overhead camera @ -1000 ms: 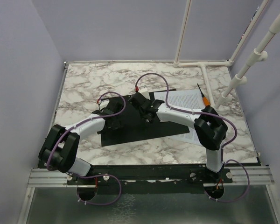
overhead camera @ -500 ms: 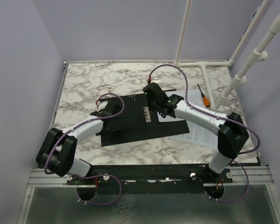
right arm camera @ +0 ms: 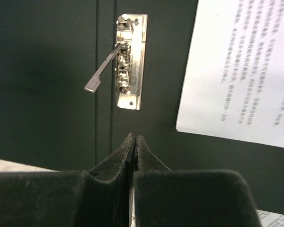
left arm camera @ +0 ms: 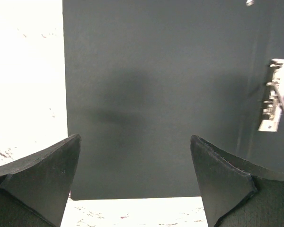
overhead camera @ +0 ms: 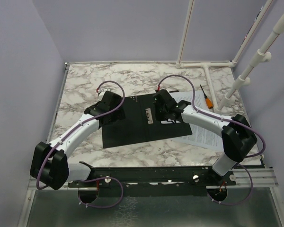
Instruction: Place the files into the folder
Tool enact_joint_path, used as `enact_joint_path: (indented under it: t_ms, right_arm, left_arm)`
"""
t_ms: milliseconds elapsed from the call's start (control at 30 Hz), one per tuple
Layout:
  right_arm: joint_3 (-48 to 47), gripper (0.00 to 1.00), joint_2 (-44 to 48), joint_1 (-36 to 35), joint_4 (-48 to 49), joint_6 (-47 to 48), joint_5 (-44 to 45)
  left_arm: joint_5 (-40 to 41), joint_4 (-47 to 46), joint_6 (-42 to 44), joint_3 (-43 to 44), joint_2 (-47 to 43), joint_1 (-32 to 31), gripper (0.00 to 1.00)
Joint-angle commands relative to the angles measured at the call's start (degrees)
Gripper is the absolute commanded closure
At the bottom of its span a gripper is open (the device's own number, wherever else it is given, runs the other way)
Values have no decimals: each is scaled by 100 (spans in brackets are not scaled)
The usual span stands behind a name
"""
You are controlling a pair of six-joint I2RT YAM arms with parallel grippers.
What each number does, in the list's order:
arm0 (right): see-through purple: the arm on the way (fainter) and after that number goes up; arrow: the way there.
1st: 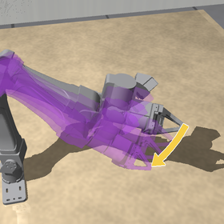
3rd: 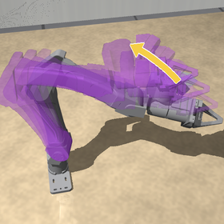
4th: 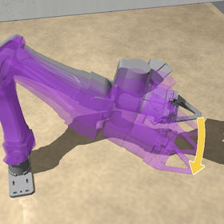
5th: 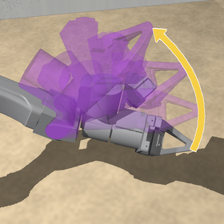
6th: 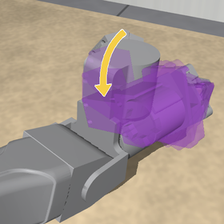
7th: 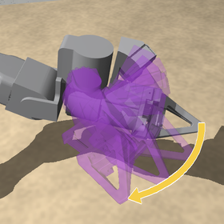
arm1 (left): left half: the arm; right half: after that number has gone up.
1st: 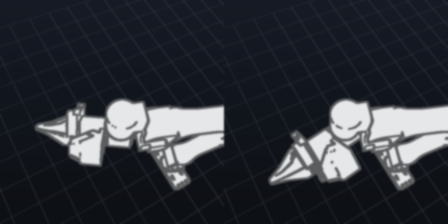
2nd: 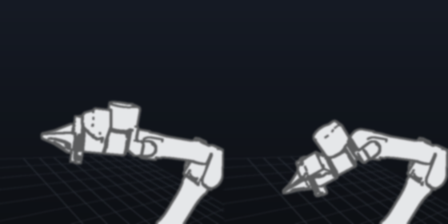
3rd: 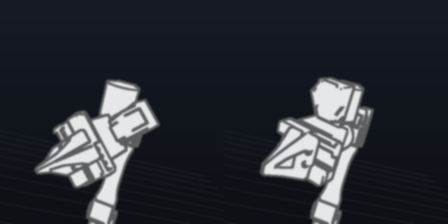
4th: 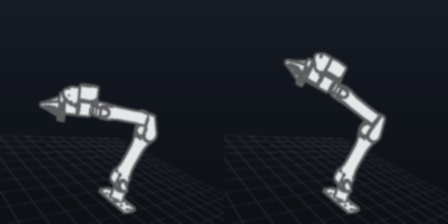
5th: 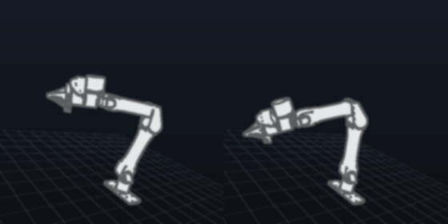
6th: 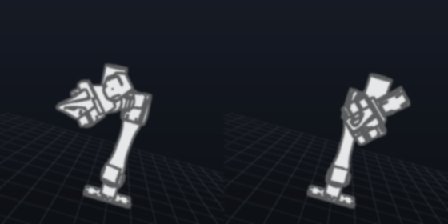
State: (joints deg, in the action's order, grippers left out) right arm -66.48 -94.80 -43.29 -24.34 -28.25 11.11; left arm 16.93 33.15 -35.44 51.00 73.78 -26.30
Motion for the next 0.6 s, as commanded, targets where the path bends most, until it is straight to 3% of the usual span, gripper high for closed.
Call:
enact_joint_path:
  t_ms: [0, 300, 567]
  right_arm:
    - [176, 99, 60, 149, 367, -294, -923]
    - [276, 100, -538, 490, 1084, -712, -2005]
    - [-104, 100, -1100, 600, 1341, -998, -2529]
  left_arm:
    - [-209, 51, 493, 412, -197, 29, 1]
    - [-340, -240, 1137, 591, -530, 29, 1]
    - [-184, -483, 1344, 89, -1036, 29, 1]
